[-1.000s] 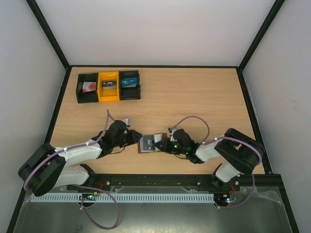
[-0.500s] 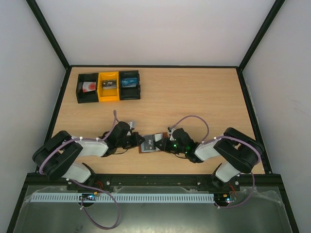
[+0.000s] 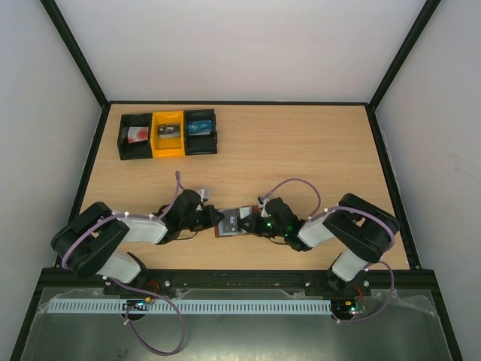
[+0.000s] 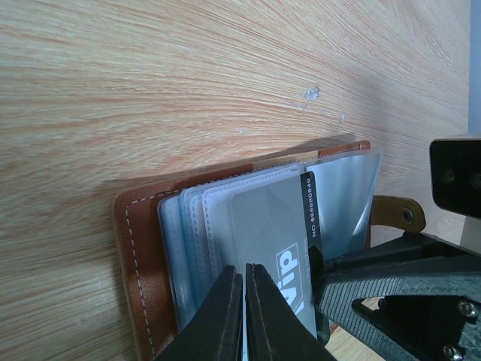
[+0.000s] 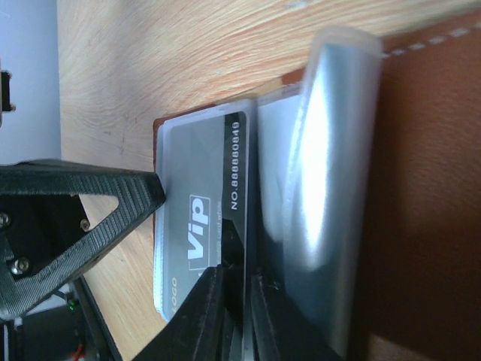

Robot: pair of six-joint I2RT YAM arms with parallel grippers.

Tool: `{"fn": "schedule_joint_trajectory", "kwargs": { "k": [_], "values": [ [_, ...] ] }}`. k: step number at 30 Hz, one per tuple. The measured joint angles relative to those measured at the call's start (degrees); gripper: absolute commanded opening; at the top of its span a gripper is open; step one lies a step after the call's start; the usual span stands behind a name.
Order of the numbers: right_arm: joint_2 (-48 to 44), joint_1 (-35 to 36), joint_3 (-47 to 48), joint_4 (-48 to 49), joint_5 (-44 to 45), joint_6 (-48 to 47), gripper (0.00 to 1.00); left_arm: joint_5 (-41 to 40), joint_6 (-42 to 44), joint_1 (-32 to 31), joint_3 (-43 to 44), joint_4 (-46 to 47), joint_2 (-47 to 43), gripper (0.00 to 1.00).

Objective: Take the credit cards out of the card holder

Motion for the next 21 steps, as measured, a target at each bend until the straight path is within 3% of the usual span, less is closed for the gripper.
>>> {"fn": "schedule_joint_trajectory", "kwargs": {
  "k": [3,21],
  "values": [
    [0.4,-0.2,0.0,0.2,-0.3,0.5,0.02,0.0,0.0,0.0,-0.1,0.1,0.0,0.05],
    [-1.1,-2.7,-3.6,3.6,-0.9,1.2,0.02,-2.9,0.7,0.0,-0.8,0.1,0.4,0.05]
  ]
}}
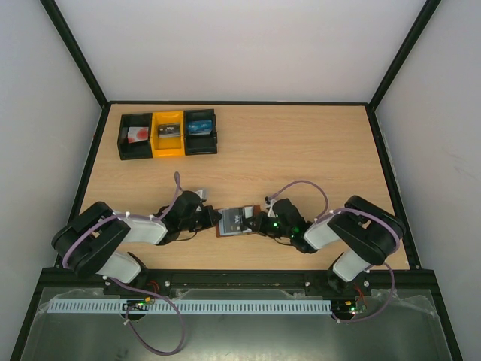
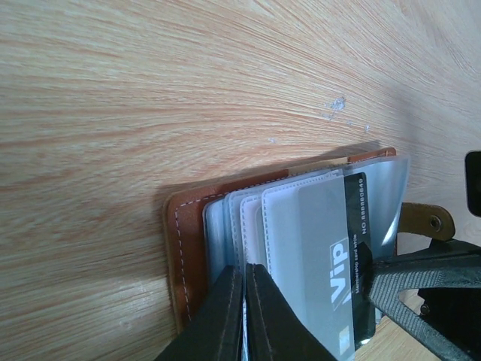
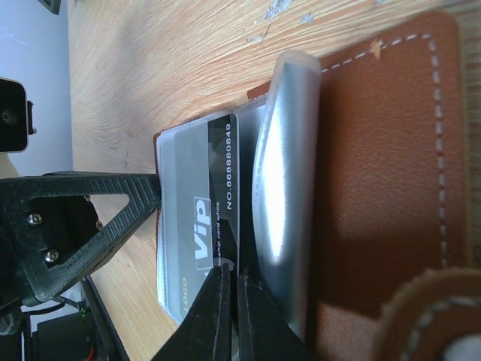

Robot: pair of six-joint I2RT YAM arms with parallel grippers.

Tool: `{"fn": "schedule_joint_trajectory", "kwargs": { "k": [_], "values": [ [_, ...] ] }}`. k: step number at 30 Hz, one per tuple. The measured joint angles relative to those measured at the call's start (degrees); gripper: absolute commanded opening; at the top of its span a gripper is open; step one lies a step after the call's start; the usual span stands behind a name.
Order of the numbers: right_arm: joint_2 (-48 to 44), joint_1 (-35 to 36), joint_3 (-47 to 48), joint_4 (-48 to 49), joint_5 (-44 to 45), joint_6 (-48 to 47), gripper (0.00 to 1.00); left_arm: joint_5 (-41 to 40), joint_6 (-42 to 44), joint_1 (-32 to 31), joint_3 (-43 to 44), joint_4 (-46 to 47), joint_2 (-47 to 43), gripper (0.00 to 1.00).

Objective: Take the credit cards out of the card holder

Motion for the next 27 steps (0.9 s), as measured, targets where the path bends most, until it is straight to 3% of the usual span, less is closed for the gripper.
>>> {"fn": "schedule_joint_trajectory", "kwargs": {
  "k": [14,18,23,27],
  "values": [
    [-13.1,-0.5,-0.5,-13.8,6.8,-2.4,0.02,-0.4,0.0,0.0,-0.1,0.0,-0.2,0.08],
    [-19.1,-0.5,-0.5,-19.0,9.5,-3.1,0.02,-0.4,0.2,0.0,-0.1,-0.9,-1.1,0.23],
    [-26.4,-0.6,-0.6,-23.5,11.7,-3.4,0.02,-0.4,0.4,0.0,1.5,-5.7,-4.0,0.5],
    [-30.7,-0.6,-0.7,-25.5,12.2,-3.3,0.02,-0.4,0.3,0.0,3.1,-11.1,-8.1,0.62]
  ]
}}
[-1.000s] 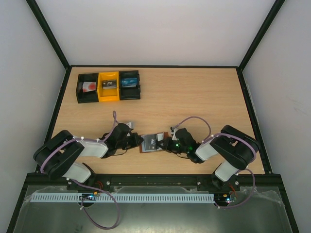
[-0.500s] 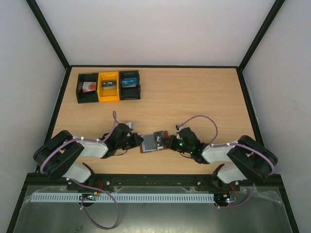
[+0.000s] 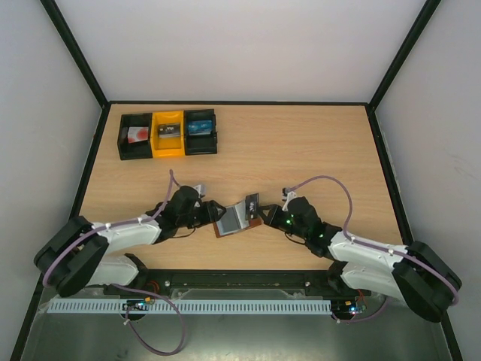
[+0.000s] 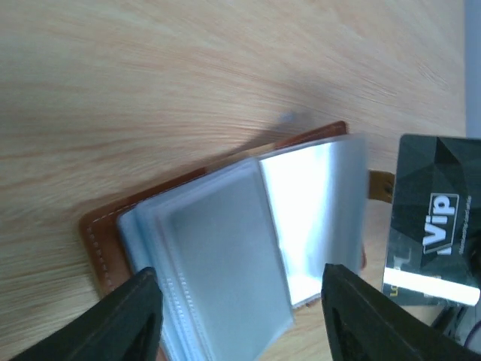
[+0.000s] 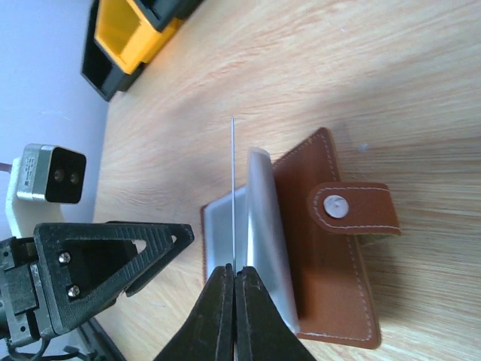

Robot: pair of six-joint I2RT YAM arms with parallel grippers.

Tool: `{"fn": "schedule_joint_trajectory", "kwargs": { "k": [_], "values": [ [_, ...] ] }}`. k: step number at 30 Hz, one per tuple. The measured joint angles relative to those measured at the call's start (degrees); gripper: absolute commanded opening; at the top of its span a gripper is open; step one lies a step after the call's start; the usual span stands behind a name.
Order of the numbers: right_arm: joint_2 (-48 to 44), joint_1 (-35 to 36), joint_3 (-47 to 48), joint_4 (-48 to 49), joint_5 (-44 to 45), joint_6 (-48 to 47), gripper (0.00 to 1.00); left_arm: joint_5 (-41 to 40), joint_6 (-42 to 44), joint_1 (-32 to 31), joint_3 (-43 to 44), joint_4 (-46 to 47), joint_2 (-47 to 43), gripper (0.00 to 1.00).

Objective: Take the credit cards out of the card holder

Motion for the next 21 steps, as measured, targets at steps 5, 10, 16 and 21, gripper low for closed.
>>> {"fn": "schedule_joint_trajectory", "kwargs": {
  "k": [5,10,16,21],
  "values": [
    [-4.9,0.0,-0.1,-0.4,0.0,0.9,0.02,1.4,-1.6,-0.1,1.0,-1.7,-5.5,0.69],
    [-7.9,0.0,-0.2,1.4,-0.7,3.4,0.02,4.5,-5.2,-0.1,0.4,2.5,-11.0,0.7],
    [-9.0,0.0,-0.6,7.7,-3.2,8.7,0.02,7.1,-9.2,-0.3,-0.7,9.0,-15.5,0.67],
    [-9.5,0.0,-0.6,12.8,-4.7,12.9,0.02,8.2,-11.7,-0.8,-1.7,14.3,-16.1,0.58]
  ]
}}
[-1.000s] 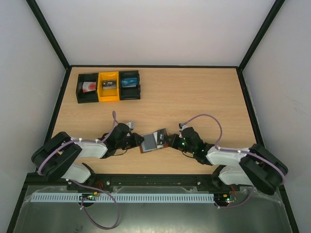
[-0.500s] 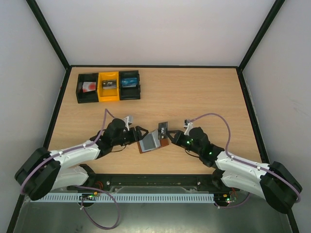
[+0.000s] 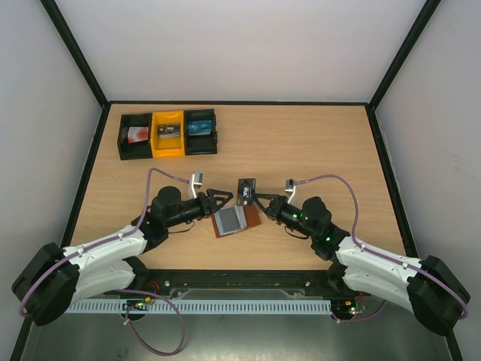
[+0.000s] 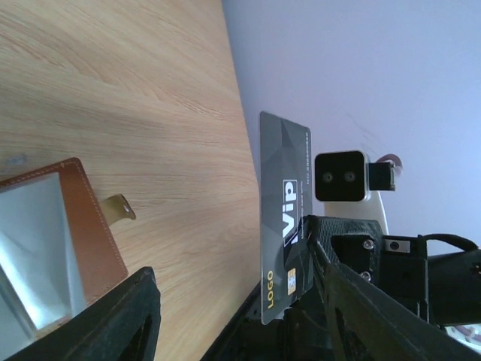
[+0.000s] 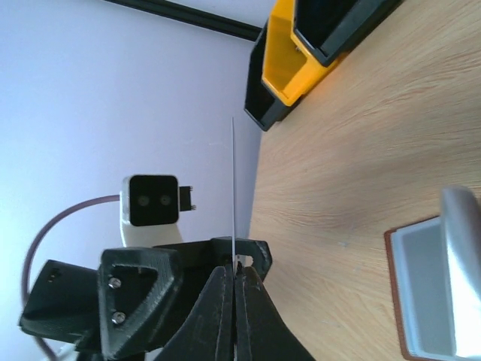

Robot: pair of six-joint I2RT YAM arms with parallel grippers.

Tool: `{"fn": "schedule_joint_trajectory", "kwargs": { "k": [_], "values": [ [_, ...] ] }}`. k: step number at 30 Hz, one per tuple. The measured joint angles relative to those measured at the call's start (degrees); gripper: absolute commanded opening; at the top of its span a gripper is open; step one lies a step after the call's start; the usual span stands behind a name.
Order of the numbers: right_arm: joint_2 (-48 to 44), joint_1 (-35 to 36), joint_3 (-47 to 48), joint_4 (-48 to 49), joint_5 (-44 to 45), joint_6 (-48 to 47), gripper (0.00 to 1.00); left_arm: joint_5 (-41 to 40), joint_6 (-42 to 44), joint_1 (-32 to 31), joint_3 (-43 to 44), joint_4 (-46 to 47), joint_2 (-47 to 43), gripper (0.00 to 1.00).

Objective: Take the credit cards out of the card holder

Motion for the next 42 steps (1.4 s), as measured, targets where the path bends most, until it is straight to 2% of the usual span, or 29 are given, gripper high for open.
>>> {"fn": "schedule_joint_trajectory", "kwargs": {
  "k": [7,13,22,26,30,35,42],
  "values": [
    [1.8,0.3,0.2,3.4,-1.7,2.6,0.02,1.9,-2.8,-0.5,-0.9,5.7,1.4,0.5],
    [4.0,1.5,0.2,5.6,-2.6,4.1,0.02,2.9,-3.8,-0.7,-0.9,8.7,2.9,0.22],
    [4.2,2.6,0.2,6.1,-3.1,4.1,0.02,3.7,-3.5,-0.7,-1.0,9.8,3.3,0.03],
    [4.3,2.6,0.2,5.7,-3.7,3.6,0.1,4.3,-3.2,-0.7,-1.0,10.3,3.0,0.03],
    [3.9,2.7,0.4,3.8,-5.2,0.7,0.24,5.6,-1.9,-0.7,-1.0,10.2,2.0,0.03],
    [-1.2,2.7,4.1,-7.6,-6.1,-7.6,0.41,8.5,2.4,-0.7,-1.0,6.1,-1.7,0.03],
    [-6.8,2.7,13.6,-25.1,-6.4,-20.1,0.53,13.0,13.2,-0.5,2.4,-9.4,-8.8,0.03]
  ]
}}
